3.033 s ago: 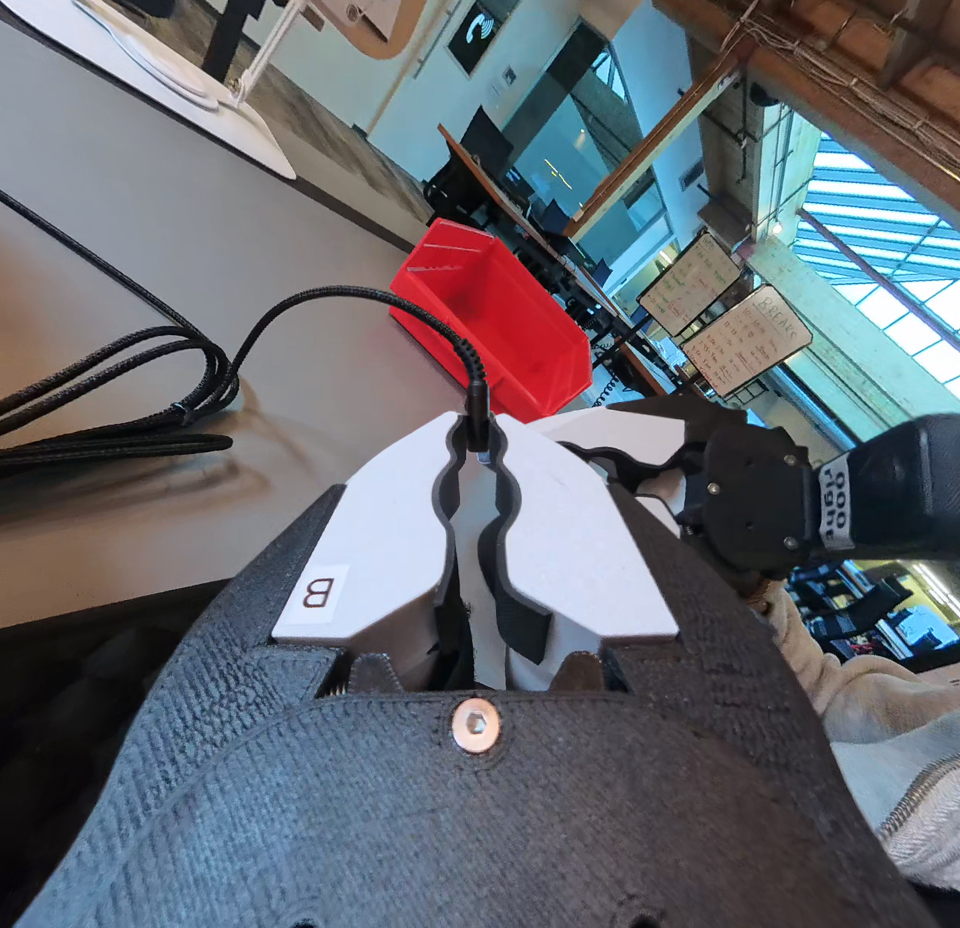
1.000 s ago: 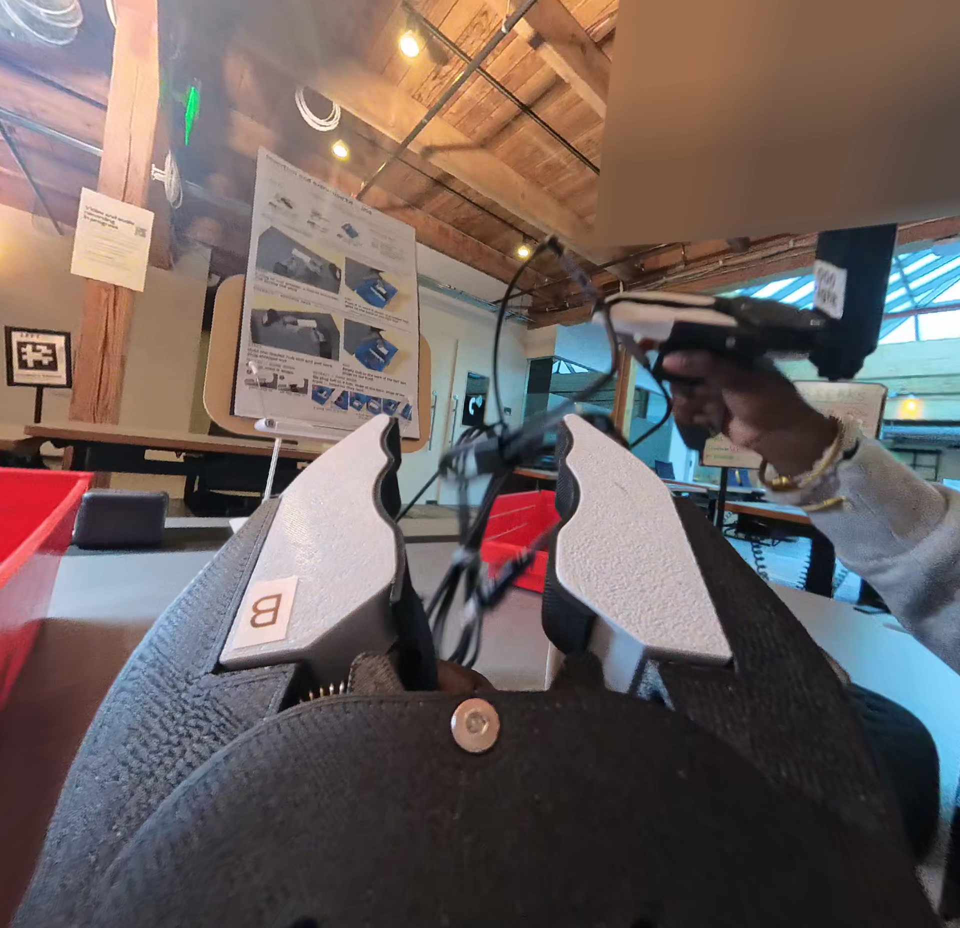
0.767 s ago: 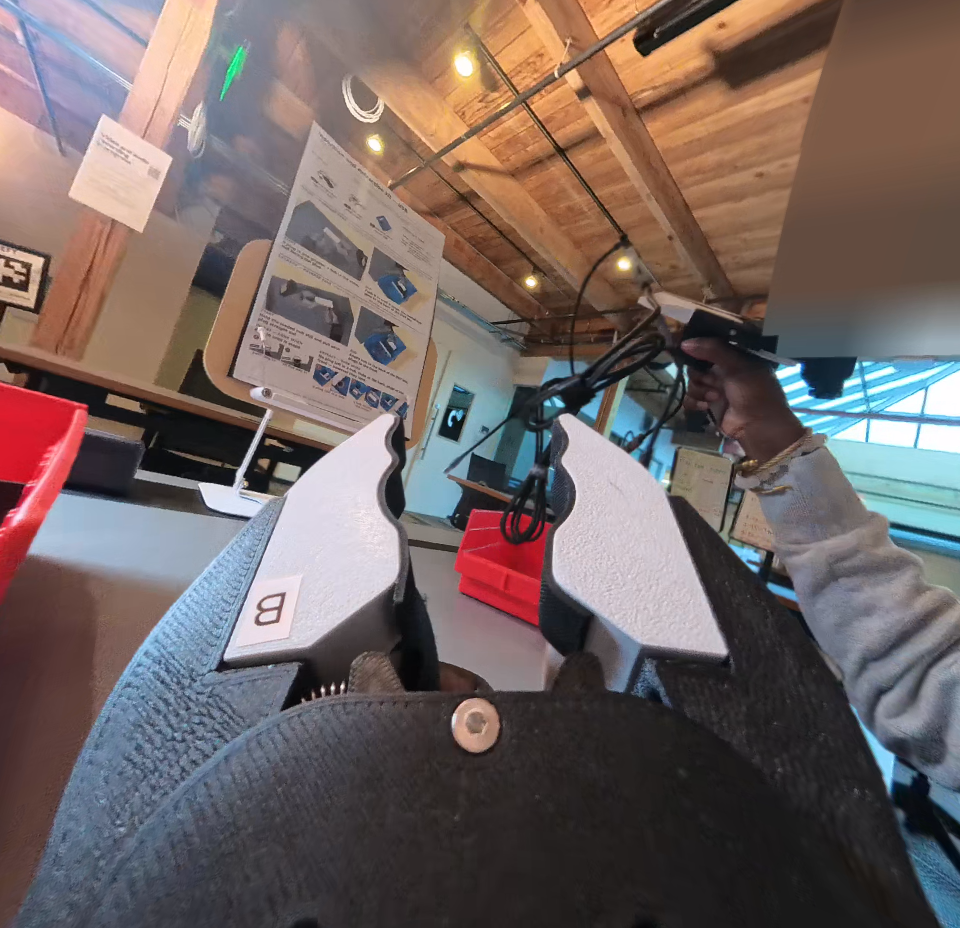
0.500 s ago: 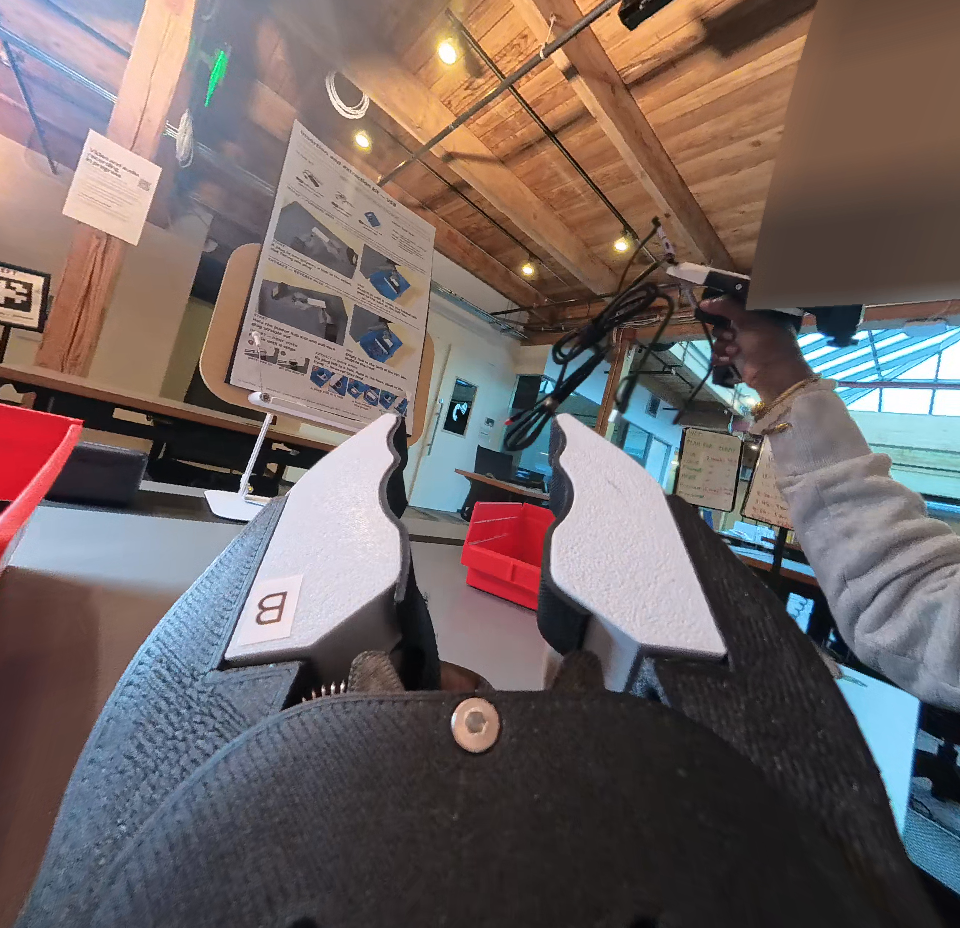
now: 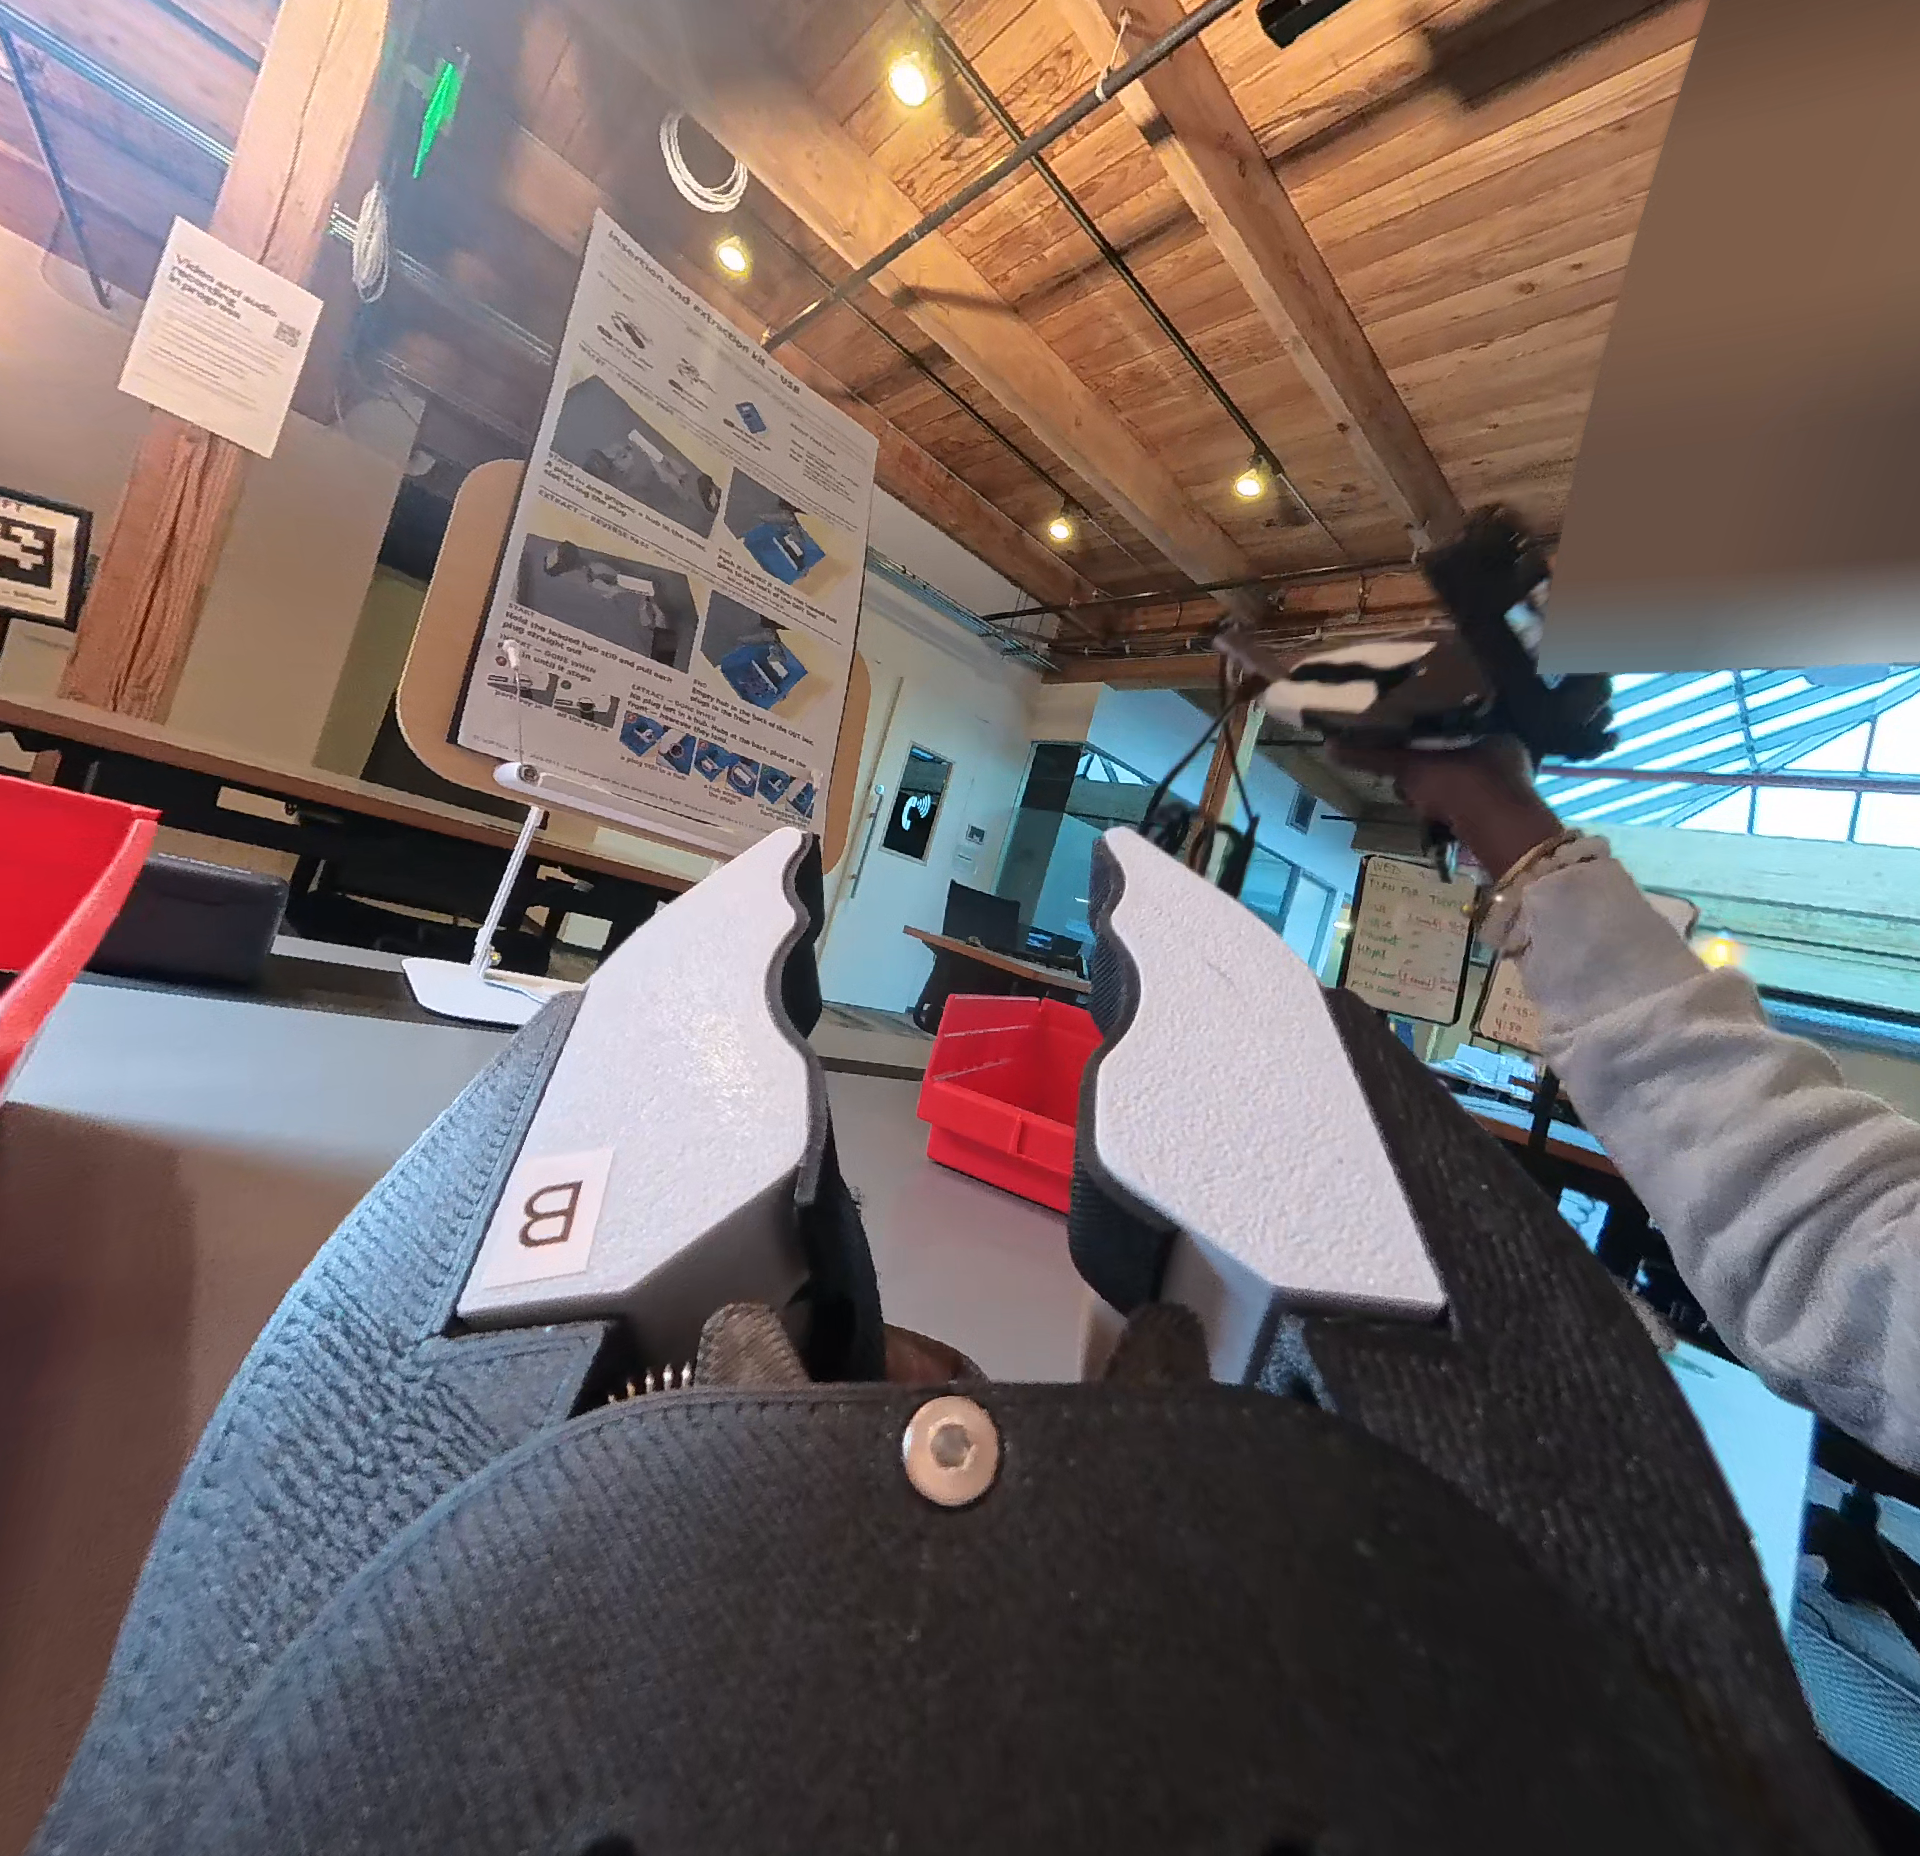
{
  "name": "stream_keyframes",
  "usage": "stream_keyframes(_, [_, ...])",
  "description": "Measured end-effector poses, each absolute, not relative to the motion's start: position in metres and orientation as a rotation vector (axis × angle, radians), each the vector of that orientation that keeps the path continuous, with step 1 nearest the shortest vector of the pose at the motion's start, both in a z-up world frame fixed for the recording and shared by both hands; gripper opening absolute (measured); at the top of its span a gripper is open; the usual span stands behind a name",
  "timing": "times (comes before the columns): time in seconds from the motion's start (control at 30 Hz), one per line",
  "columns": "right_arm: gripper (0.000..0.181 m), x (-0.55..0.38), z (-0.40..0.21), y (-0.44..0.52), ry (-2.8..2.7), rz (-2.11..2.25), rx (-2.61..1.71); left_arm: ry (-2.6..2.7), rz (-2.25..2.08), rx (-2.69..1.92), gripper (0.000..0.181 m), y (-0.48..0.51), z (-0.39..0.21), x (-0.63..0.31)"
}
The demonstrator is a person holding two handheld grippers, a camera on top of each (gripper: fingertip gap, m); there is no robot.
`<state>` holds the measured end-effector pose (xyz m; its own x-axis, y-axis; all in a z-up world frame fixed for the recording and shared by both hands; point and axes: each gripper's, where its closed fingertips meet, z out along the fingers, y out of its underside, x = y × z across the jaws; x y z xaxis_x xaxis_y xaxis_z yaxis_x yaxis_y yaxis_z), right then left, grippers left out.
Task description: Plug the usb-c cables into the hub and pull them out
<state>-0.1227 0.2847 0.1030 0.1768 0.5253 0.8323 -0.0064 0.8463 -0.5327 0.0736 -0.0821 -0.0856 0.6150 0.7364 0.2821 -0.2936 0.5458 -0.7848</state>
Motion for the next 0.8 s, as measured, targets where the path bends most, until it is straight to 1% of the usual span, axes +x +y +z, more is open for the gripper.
stream_keyframes(0.17, [0.022,-0.145,0.051,0.284,-1.413,0.035,-0.274,-0.659,0.661,-0.762,0.049,-0.083,-0.086,0.073])
stream_keyframes(0.3, [0.022,-0.151,0.006,0.261,-1.544,0.063,-0.207,-0.670,0.652,-0.757,0.048,-0.084,-0.087,0.071])
stream_keyframes(0.47, [0.022,-0.138,-0.031,0.227,-1.795,0.367,-0.285,-0.670,0.654,-0.760,0.048,-0.084,-0.087,0.071])
stream_keyframes(0.6, [0.022,-0.136,-0.050,0.226,-1.972,0.576,-0.415,-0.674,0.646,-0.751,0.048,-0.085,-0.087,0.071])
stream_keyframes(0.8, [0.022,-0.141,-0.054,0.222,-2.260,1.196,-0.555,-0.674,0.648,-0.755,0.048,-0.085,-0.087,0.071])
